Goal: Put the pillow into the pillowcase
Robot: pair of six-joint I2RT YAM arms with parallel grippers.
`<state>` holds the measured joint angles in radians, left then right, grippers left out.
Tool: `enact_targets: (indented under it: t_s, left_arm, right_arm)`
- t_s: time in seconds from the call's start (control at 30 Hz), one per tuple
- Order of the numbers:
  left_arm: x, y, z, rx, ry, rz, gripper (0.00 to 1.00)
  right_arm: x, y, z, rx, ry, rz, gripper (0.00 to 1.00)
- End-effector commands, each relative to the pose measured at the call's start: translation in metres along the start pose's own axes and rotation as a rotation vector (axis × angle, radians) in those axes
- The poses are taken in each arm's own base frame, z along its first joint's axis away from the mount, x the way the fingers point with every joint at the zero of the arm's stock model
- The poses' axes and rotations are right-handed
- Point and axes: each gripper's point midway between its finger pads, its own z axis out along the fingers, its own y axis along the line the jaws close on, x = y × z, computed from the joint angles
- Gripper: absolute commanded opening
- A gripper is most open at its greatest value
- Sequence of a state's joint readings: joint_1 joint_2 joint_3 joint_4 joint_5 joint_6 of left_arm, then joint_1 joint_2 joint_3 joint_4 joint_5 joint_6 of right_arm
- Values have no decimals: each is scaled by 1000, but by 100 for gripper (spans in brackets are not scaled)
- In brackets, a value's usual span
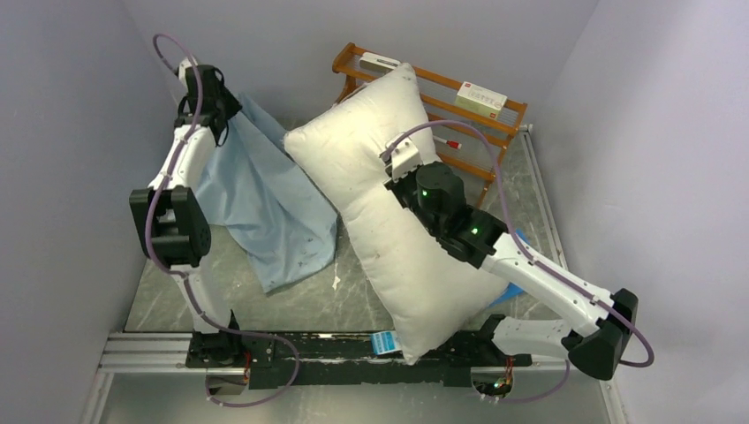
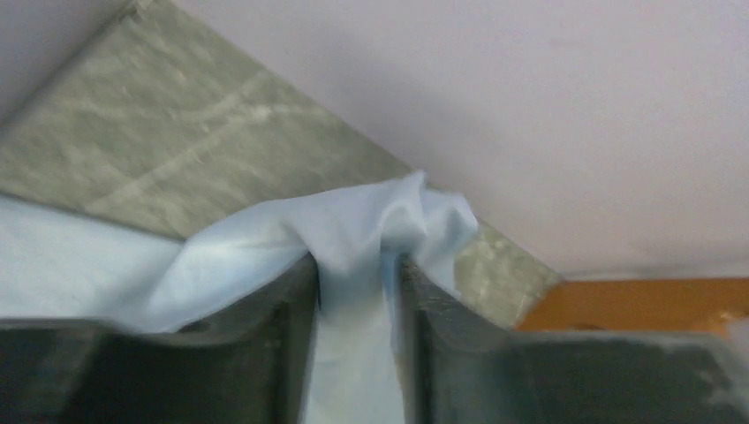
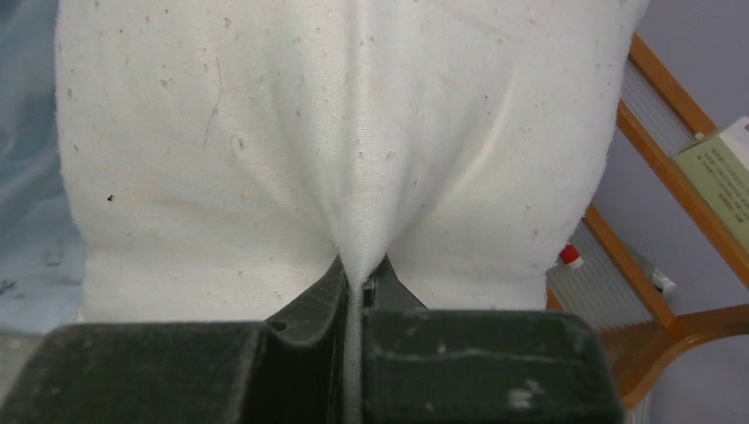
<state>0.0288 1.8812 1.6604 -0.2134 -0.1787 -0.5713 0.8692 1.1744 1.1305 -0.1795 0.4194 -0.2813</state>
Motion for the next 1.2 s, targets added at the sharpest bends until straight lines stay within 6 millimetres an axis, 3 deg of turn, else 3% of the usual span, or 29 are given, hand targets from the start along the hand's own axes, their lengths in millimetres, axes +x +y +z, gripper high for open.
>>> enact_targets:
  t_s: [0.0,0.1,0.23,0.27,0.3,0.47,0.67,0.77,0.93,1.17]
  left_arm:
    - [-39,15,12,-94,-37,36,57]
    - [-20,20,-3,-117,73,90,70]
    - [17,7,-52,-12,174,219,72]
    - [37,0,-61,19,218,268,72]
    - [46,-7,-78,63,239,307,71]
    - [117,-18,-135,252,439,490,67]
    - [201,-17,-191,339,609,625,68]
    - [225,-18,-198,338,628,656,73]
    - [265,-42,-210,377,635,738,80]
    - [300,-27,-192,245,645,835,76]
  right_arm:
    - [-9,-17,-19,47,-48,62,0]
    - [-10,-20,-28,42,-64,83,0]
    - [-17,-27,-39,47,-84,93,0]
    - [-18,-29,-41,51,-87,95,0]
    - [-19,-31,-43,54,-91,99,0]
    - [-23,-43,-52,90,-108,128,0]
    - [-34,-68,-68,162,-163,176,0]
    - [-38,-75,-73,186,-176,187,0]
    - [-43,-81,-79,200,-198,201,0]
    - [-41,-84,-87,211,-207,220,0]
